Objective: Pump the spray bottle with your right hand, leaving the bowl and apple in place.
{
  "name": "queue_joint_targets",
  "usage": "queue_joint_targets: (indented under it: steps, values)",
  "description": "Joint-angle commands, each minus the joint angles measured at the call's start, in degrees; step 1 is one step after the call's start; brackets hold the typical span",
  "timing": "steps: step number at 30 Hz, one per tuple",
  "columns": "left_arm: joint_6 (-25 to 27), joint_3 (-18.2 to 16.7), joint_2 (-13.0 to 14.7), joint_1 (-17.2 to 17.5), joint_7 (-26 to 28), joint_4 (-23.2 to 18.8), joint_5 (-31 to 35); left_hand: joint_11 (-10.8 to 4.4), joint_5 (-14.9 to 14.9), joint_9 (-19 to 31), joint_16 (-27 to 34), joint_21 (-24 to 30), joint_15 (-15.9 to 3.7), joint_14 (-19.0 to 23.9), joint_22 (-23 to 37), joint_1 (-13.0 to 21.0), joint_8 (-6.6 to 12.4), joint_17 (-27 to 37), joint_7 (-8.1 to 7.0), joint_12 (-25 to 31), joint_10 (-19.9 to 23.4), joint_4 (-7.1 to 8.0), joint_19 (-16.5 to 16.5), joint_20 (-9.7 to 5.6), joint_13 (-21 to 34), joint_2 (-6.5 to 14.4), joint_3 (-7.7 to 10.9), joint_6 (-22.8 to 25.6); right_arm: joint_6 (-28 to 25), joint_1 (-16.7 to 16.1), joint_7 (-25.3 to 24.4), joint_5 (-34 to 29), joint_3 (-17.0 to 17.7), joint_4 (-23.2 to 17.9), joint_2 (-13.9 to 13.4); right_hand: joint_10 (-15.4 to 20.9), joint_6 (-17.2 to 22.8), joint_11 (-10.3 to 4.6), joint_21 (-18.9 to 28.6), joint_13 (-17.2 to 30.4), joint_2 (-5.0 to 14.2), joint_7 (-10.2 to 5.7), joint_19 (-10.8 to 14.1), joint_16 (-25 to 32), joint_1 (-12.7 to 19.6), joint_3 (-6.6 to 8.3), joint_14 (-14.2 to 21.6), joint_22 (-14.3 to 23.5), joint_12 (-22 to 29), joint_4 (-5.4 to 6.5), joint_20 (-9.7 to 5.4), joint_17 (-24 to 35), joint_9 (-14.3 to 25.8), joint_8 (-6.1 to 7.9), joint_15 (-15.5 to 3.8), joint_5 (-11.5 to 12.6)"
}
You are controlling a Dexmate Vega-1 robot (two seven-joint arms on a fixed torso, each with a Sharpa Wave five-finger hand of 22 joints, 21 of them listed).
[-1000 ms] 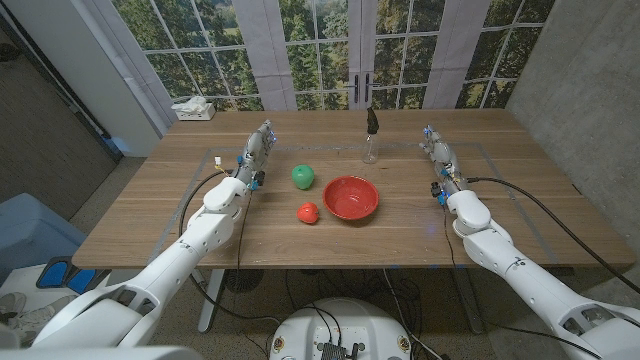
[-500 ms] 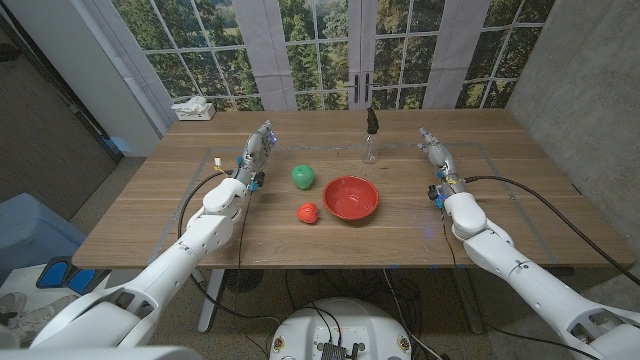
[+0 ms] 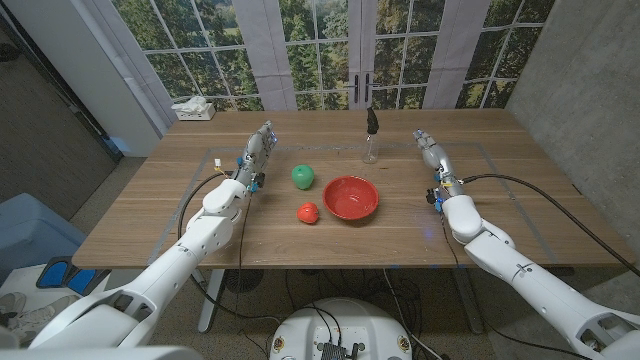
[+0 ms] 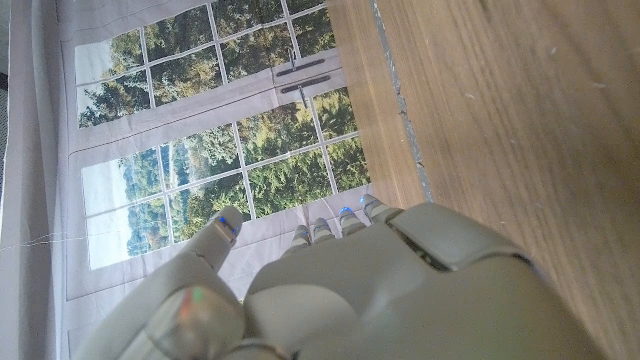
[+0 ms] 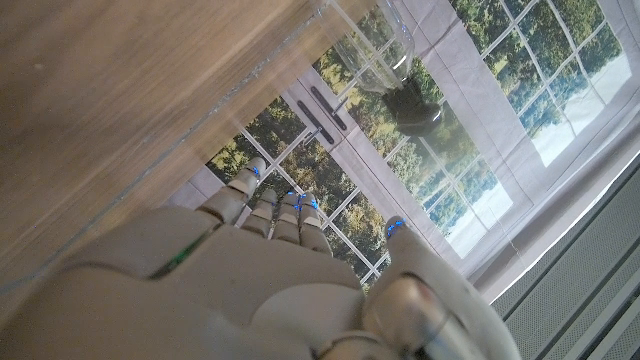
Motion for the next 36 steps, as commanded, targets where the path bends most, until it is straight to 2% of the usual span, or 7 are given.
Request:
queue_joint_targets:
  steps: [1,6,11,16,25,32,36]
  values:
    - [0.16,-0.13,0.61,0.95,0.42,-1.7,0.12,0.08,0.6,0.24,0.2,0.13,-4.94,-8.78,0.09,0.36,0.42,0.19,0.28,0.38,-6.08,-0.42,-2.25,-6.12,0.31,4.53,0.14,-1.34,-6.08,-1.71,-3.93,-6.9,-1.06,-4.86,-2.52,-0.83,-0.86,-0.23,-0.29,0.14,0.06,-0.41,-0.23,-0.25,0.11,0.27,-0.71,0.06,-0.23,-0.4,-0.61,0.06,0.19,-0.19,-0.8,0.26]
    - [0.12,-0.23,0.8,1.49,0.38,-2.44,-0.09,0.13,0.61,0.24,0.2,0.12,-4.93,-8.77,0.09,0.36,0.44,0.19,0.31,0.42,-5.98,-0.49,-2.24,-6.13,0.31,4.52,0.07,-1.28,-5.51,-1.87,-6.22,-9.77,-1.73,-4.87,-2.69,-1.62,-1.73,-0.47,-0.46,0.14,0.11,-0.31,-0.77,-0.6,0.74,0.52,-1.24,0.06,-0.35,-1.19,-0.62,-0.23,0.2,-0.25,-0.96,0.34]
    - [0.0,-0.33,0.94,2.06,0.89,-3.17,0.03,0.29,0.62,0.24,0.2,0.12,-4.9,-8.76,0.09,0.36,0.44,0.19,0.34,0.44,-5.91,-0.55,-2.23,-6.12,0.32,4.52,0.02,-1.27,-8.75,-2.05,-5.62,-12.0,-2.45,-6.97,-4.0,-1.77,-2.03,-0.52,-0.43,0.14,0.22,-0.51,-0.8,-0.69,1.26,0.77,-1.27,0.06,-0.3,-1.73,-0.71,-0.41,0.2,-0.22,-1.11,0.4]
    - [-0.14,-0.38,1.1,2.38,0.73,-3.53,-0.05,0.34,0.62,0.24,0.2,0.12,-4.92,-8.75,0.09,0.37,0.47,0.19,0.32,0.46,-5.83,-0.61,-2.19,-6.12,0.32,4.5,-0.03,-1.2,-9.13,-2.07,-5.9,-13.4,-2.98,-7.56,-4.55,-1.95,-2.36,-0.53,-0.42,0.15,0.07,-0.42,-0.85,-0.74,1.57,0.84,-1.26,0.06,-0.29,-2.16,-0.74,-0.53,0.21,-0.22,-1.02,0.39]
    - [-0.61,-0.41,1.06,2.4,0.05,-3.22,-0.29,0.43,0.63,0.24,0.26,0.17,-4.82,-8.55,0.1,0.39,0.49,0.18,0.36,0.49,-5.71,-0.72,-2.02,-5.81,0.32,4.48,-0.11,-1.11,-14.49,-3.26,-5.99,-15.92,-3.87,-12.22,-4.97,-1.98,-2.48,-0.6,-0.33,0.16,-0.4,-0.3,-0.71,-0.75,1.96,0.78,-1.14,0.07,-0.18,-2.84,-0.56,-0.69,0.22,-0.08,-0.81,0.29]
    - [-0.56,-0.33,1.15,2.35,-0.87,-2.98,-0.68,0.59,0.63,0.25,0.24,0.17,-4.75,-8.55,0.1,0.41,0.48,0.18,0.45,0.45,-5.75,-0.83,-1.98,-5.61,0.32,4.47,-0.17,-1.11,-17.77,-3.33,-5.37,-17.61,-5.15,-14.3,-4.89,-4.57,-4.98,-0.44,-0.92,0.19,-0.66,0.0,-2.99,-1.41,2.22,0.51,-3.32,0.1,-0.67,-3.77,0.26,-0.73,0.24,-0.44,-0.36,0.09]
    - [-0.76,-0.43,1.24,2.57,-0.82,-3.18,-0.67,0.56,0.64,0.25,0.21,0.16,-4.72,-8.59,0.1,0.43,0.48,0.18,0.52,0.43,-5.78,-0.91,-1.99,-5.62,0.33,4.45,-0.21,-1.12,-22.34,-3.16,-2.4,-16.37,-5.44,-16.59,-4.81,-6.89,-6.72,-0.29,-1.12,0.2,-0.64,0.14,-4.43,-1.69,2.24,0.3,-4.74,0.11,-0.99,-4.2,0.27,-0.7,0.25,-0.55,-0.11,0.03]
